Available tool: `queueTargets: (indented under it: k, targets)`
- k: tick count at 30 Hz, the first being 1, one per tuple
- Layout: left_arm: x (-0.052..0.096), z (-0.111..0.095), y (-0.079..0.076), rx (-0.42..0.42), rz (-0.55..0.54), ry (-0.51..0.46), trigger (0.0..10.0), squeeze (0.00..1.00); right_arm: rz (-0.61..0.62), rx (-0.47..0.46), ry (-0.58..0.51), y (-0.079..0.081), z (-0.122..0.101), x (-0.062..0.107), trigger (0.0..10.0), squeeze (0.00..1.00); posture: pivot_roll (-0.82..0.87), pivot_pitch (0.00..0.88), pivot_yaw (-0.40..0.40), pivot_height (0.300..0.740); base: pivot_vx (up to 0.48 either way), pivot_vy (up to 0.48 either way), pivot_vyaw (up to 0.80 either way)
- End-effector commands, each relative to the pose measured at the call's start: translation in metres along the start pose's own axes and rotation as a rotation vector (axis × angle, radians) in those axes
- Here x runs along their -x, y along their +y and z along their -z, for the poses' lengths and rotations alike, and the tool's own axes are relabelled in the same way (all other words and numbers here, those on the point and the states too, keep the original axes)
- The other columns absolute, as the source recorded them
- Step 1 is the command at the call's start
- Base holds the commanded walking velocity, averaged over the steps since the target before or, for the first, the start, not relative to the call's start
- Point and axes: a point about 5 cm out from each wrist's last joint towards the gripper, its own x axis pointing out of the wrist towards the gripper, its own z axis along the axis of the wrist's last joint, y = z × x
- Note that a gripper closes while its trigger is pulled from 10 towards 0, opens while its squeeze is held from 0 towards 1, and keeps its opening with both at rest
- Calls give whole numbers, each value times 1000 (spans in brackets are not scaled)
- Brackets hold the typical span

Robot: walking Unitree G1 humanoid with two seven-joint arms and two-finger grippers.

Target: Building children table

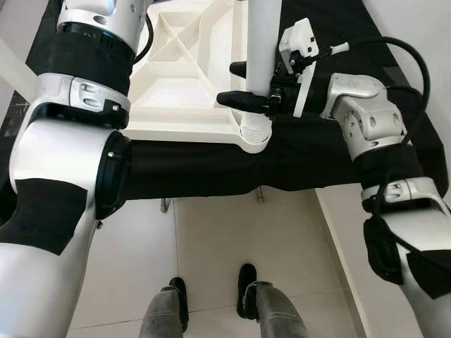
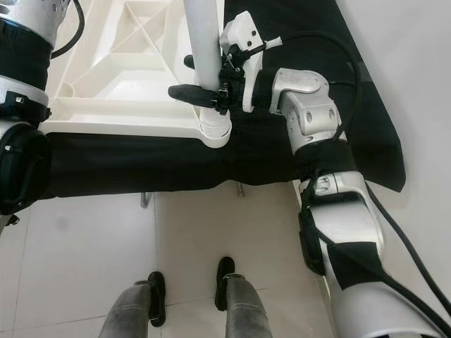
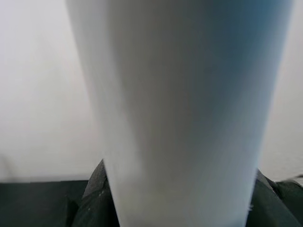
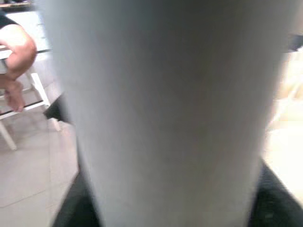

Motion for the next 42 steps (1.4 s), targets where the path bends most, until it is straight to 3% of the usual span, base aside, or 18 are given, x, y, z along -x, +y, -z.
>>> queueTargets:
  k: [1, 12, 13, 14, 15, 16, 20, 21, 24, 25, 30, 32, 38, 42]
  targets:
    - [-29, 13, -14, 3, 105, 35, 0, 0, -113, 42, -11, 14, -9, -30, 0, 0, 11, 328, 19, 740, 0, 0, 0]
    - [-36, 16, -16, -12, 138, 49, 0, 0, -39, 15, -7, 8, -2, -33, 0, 0, 9, 329, 25, 740, 0, 0, 0]
    - [-36, 16, -15, -13, 124, 47, 1059, 0, 10, 1, -13, 6, 1, -34, 0, 0, 5, 329, 26, 740, 0, 0, 0]
    - [-35, 17, -14, -13, 115, 46, 6078, 1000, 43, -9, -16, 4, 2, -34, 0, 0, 5, 329, 26, 740, 0, 0, 0]
    - [-35, 17, -14, -13, 115, 46, 6078, 1000, 43, -9, -16, 4, 2, -34, 0, 0, 5, 329, 26, 740, 0, 0, 0]
    - [-34, 16, -8, -20, 33, 46, 10000, 1000, 143, -20, -11, 0, 6, -34, 0, 0, 1, 331, 23, 740, 0, 0, 0]
    - [-32, 15, -3, -22, -36, 39, 10000, 1000, 235, -25, -5, -3, 10, -32, 0, 0, 0, 332, 20, 740, 0, 0, 0]
    - [-31, 14, -1, -27, -59, 35, 10000, 725, 285, -23, 3, -5, 13, -31, 0, 0, 0, 335, 17, 740, 0, 0, 0]
    - [-30, 13, 0, -30, -70, 33, 10000, 725, 314, -20, 8, -5, 14, -31, 0, 0, 0, 335, 17, 740, 0, 0, 0]
    - [-28, 13, 2, -26, -88, 30, 10000, 0, 361, -14, 9, -3, 19, -30, 0, 0, 0, 337, 16, 740, 0, 0, 0]
    - [-19, 16, 6, -17, -124, 32, 10000, 0, 567, 14, -29, 14, 31, -24, 0, 0, 9, 345, 12, 740, 0, 0, 0]
    - [-19, 17, 6, -18, -126, 33, 10000, 0, 584, 7, -36, 15, 32, -24, 0, 0, 9, 345, 12, 740, 0, 0, 0]
    - [-16, 18, 8, -12, -146, 31, 10000, 0, 648, 24, 32, 45, 47, -38, 0, 0, 14, 348, 18, 740, 0, 0, 0]
    - [-16, 18, 8, -10, -151, 26, 10000, 0, 676, 1, 56, 50, 47, -45, 0, 0, 16, 347, 19, 740, 0, 0, 0]
